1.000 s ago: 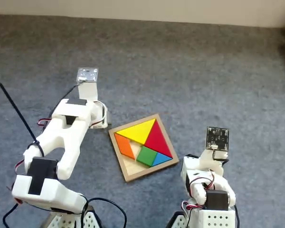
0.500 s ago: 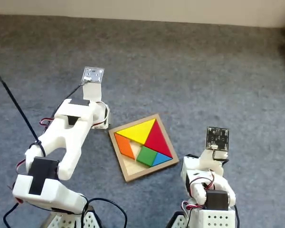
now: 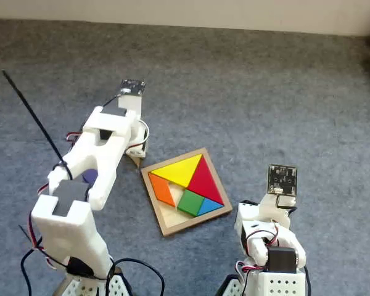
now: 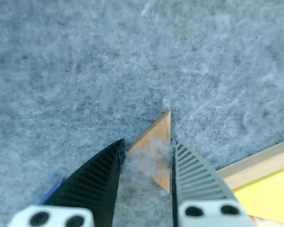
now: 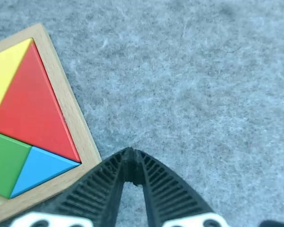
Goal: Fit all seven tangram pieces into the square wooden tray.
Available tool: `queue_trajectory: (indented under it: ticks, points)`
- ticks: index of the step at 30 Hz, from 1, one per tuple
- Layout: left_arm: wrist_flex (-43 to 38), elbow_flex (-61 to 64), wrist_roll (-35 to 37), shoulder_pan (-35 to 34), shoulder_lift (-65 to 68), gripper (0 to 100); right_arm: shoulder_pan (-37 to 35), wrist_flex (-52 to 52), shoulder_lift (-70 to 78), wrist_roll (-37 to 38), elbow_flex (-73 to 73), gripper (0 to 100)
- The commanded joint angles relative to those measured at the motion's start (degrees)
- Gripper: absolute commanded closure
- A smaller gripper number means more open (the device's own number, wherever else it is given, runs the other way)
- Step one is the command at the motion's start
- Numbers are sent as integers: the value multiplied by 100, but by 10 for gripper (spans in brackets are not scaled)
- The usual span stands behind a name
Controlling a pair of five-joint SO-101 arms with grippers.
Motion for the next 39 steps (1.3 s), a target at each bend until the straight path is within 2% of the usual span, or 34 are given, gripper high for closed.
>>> queue_trajectory:
  ticks: [1, 6, 13, 21, 29, 32, 39]
  points:
    - [149, -479, -325, 84, 207, 958, 66, 40, -75, -53, 804, 993]
    - [185, -514, -1275, 84, 180, 990, 66, 40, -75, -53, 804, 993]
    - [396, -479, -1495, 92, -769, 985, 66, 40, -75, -53, 804, 993]
    - [1037, -470, -3763, 734, -1578, 989, 66, 40, -75, -53, 804, 993]
    - [1644, -470, -5284, 1622, -1560, 989, 66, 40, -75, -53, 804, 993]
    - [1749, -470, -5503, 1886, -1560, 989, 66, 40, -75, -53, 804, 993]
    - [1785, -462, -5512, 2545, -1552, 987, 66, 40, -75, -53, 804, 993]
